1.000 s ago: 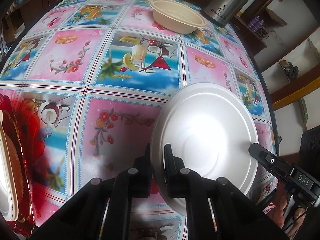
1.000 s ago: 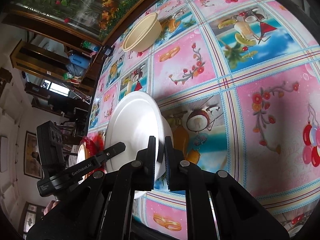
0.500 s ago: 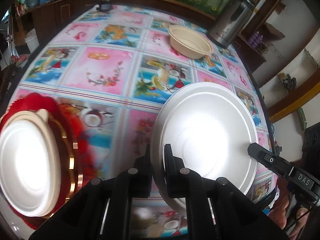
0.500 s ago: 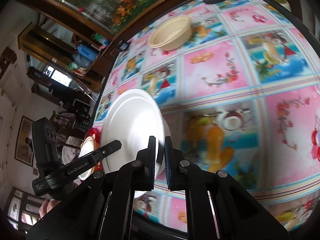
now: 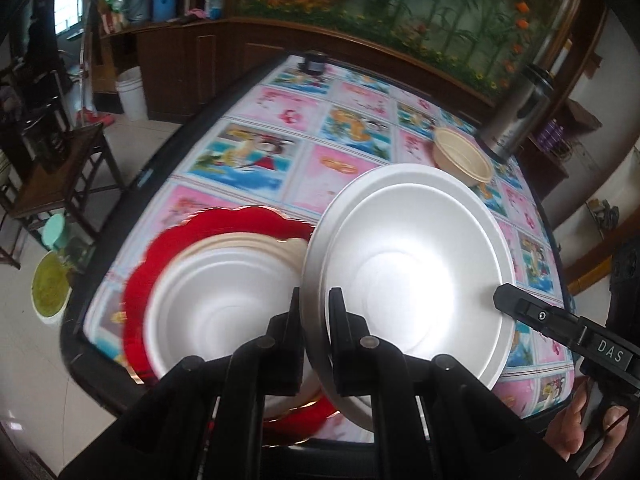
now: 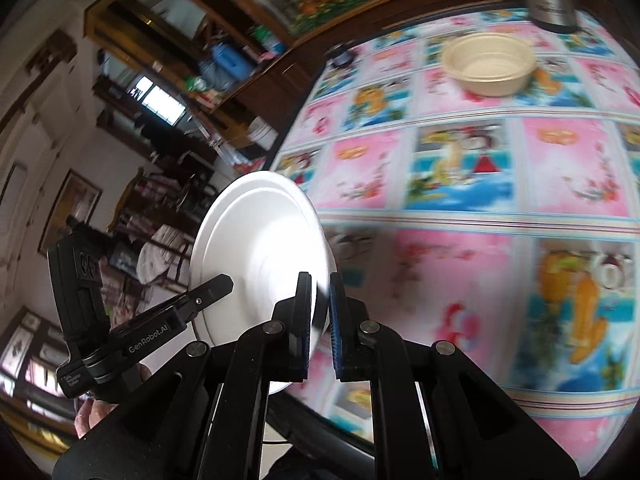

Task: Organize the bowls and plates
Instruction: 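Lower the white foam bowl onto the stack held by the left gripper, then press the white foam bowl into the stack with the right gripper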

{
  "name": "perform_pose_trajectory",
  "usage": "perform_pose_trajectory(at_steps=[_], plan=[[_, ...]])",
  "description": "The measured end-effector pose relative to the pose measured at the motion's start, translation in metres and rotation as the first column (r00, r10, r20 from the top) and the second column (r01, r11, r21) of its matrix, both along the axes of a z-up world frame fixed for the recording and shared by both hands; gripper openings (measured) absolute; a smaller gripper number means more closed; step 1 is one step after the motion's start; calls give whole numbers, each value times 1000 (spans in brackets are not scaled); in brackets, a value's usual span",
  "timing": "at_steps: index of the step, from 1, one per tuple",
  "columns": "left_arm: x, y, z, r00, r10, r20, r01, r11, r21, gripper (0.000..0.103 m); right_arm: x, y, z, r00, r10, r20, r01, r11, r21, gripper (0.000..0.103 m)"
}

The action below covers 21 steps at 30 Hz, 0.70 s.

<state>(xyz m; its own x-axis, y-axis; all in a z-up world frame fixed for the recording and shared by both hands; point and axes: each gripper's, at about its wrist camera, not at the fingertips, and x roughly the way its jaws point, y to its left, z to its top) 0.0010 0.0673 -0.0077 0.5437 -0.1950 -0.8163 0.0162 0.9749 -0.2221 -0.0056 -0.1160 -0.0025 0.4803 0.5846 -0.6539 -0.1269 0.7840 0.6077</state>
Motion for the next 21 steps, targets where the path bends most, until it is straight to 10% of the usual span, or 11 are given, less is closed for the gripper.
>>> perform_pose_trajectory(at_steps=[21], plan=[[-13,73,-17,991,131,-13,-131,991,42,8,15,90,-21,992,121,-48,-122,992,-34,8]])
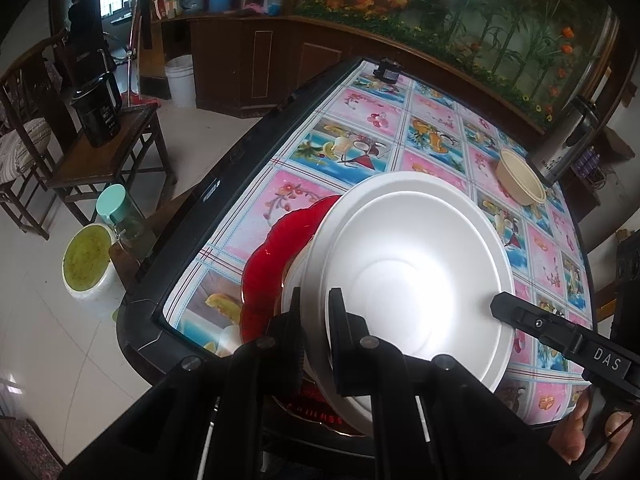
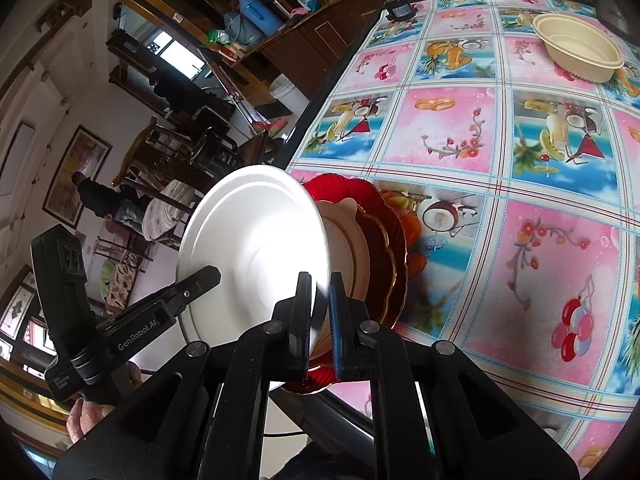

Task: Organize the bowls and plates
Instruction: 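Press the white foam bowl into the stack with the right gripper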

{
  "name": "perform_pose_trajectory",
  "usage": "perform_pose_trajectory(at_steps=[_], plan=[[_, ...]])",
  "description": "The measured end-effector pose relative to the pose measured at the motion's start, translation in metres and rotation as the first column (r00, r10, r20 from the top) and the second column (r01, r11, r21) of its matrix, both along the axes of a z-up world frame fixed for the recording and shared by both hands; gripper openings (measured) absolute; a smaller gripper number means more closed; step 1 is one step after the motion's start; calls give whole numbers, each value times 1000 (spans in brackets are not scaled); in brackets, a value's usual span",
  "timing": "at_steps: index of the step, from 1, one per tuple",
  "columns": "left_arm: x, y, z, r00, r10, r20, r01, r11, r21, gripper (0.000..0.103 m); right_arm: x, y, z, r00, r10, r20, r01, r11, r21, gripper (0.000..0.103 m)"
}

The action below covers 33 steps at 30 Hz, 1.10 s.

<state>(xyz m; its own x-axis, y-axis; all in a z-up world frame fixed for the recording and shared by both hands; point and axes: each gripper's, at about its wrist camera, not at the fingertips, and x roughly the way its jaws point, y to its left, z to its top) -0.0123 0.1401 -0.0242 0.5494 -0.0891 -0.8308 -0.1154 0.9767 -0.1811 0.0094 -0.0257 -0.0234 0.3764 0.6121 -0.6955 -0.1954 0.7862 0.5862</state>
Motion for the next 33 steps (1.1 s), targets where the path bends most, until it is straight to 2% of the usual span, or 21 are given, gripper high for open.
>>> perform_pose_trajectory(at_steps=[12,33], plan=[[0,7,-2,1000,13,11,-14,1000,28,8,4,13,-3,1000,10,-7,-10,1000,-22,8],[8,13,-9,1000,21,-2,-21,999,35,8,9,21,-7,1000,12,-25,-12,1000,-24,8]])
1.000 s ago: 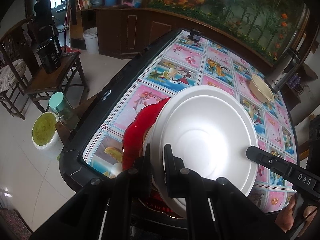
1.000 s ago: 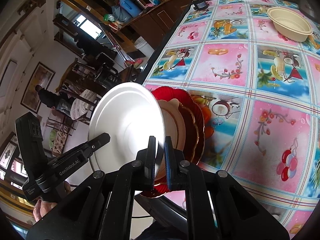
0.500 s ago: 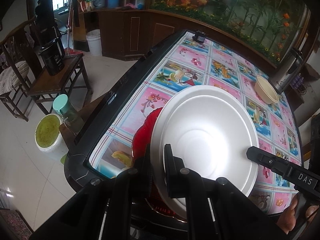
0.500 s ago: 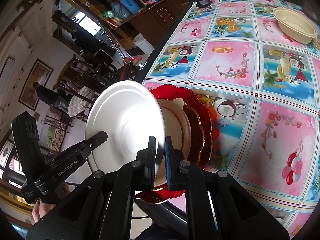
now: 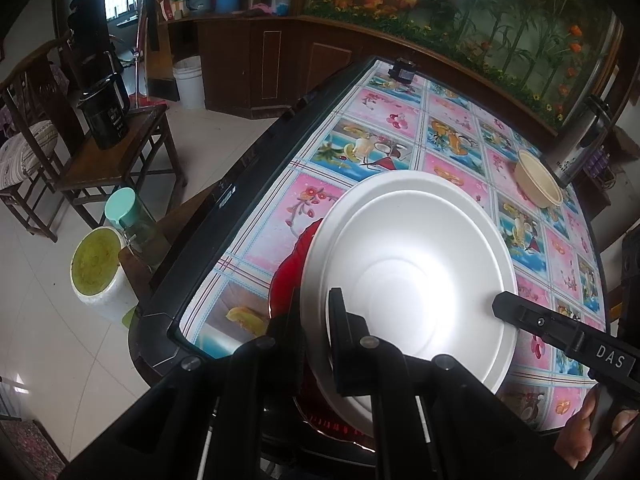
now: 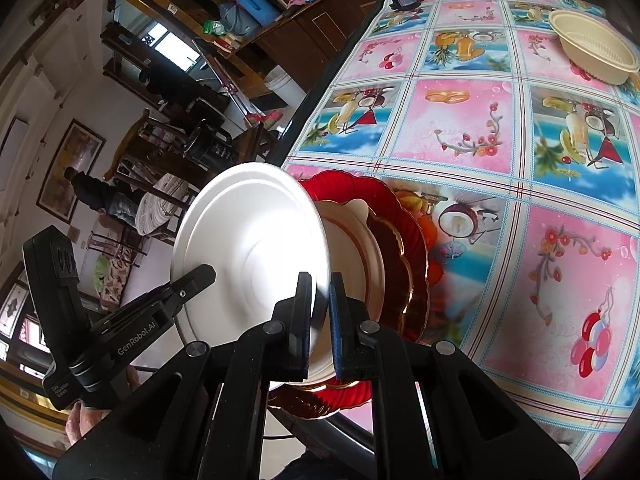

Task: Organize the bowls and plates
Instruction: 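Press the white foam bowl into the stack with the right gripper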

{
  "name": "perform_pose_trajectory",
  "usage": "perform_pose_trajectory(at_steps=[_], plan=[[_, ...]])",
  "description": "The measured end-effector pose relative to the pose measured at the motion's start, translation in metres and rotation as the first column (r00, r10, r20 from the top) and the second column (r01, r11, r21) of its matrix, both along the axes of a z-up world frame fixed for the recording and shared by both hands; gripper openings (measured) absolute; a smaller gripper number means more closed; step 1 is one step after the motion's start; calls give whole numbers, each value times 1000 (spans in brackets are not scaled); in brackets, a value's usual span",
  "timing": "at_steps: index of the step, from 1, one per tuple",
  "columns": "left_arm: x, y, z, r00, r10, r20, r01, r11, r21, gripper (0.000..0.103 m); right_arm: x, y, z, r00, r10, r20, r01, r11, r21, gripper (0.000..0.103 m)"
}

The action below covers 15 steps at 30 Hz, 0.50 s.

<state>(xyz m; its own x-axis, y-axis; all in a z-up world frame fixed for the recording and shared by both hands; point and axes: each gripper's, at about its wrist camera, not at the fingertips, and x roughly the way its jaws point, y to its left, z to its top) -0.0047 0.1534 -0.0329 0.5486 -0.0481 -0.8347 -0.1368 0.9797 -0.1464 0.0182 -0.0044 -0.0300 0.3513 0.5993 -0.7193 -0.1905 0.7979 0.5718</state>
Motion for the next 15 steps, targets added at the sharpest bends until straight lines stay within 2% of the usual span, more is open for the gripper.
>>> perform_pose_trajectory(at_steps=[15], plan=[[3,1,-5,1000,3,-12,-3,1000,-1,8,1,3,-6,1000,-5,-16,5,1000,4,8]])
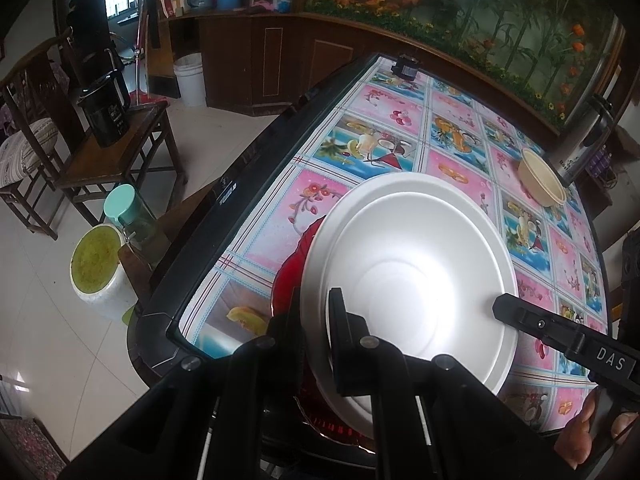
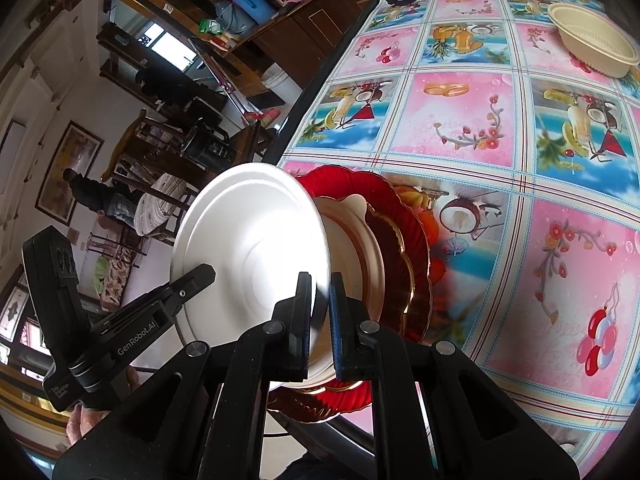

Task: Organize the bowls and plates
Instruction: 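Press the white foam bowl into the stack with the right gripper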

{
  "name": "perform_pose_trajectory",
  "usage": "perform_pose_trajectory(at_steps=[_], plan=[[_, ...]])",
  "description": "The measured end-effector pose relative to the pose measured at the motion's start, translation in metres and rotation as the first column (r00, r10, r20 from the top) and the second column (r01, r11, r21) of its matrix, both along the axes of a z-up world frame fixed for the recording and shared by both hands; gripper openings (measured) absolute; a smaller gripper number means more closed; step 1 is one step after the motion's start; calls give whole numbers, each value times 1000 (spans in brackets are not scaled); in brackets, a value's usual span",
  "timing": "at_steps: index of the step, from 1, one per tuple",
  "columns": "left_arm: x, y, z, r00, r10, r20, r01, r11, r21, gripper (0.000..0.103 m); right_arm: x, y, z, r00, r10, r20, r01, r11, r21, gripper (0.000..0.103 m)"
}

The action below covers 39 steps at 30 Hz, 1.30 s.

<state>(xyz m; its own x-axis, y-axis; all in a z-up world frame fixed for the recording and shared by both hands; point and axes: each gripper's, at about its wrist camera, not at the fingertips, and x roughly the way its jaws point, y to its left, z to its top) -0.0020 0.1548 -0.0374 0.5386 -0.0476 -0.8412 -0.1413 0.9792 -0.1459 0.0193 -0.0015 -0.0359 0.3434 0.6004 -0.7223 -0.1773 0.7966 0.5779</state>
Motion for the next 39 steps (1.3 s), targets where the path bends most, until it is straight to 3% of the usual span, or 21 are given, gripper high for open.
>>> perform_pose_trajectory(at_steps=[29,39], plan=[[5,2,-10,1000,2,-25,-2,1000,-2,9,1,0,-8,1000,-7,-19,8,1000,5,8],[7,-1,-12,999,0,-33,1,1000,29,11,1,0,-11,1000,-7,-25,8,1000,5,8]])
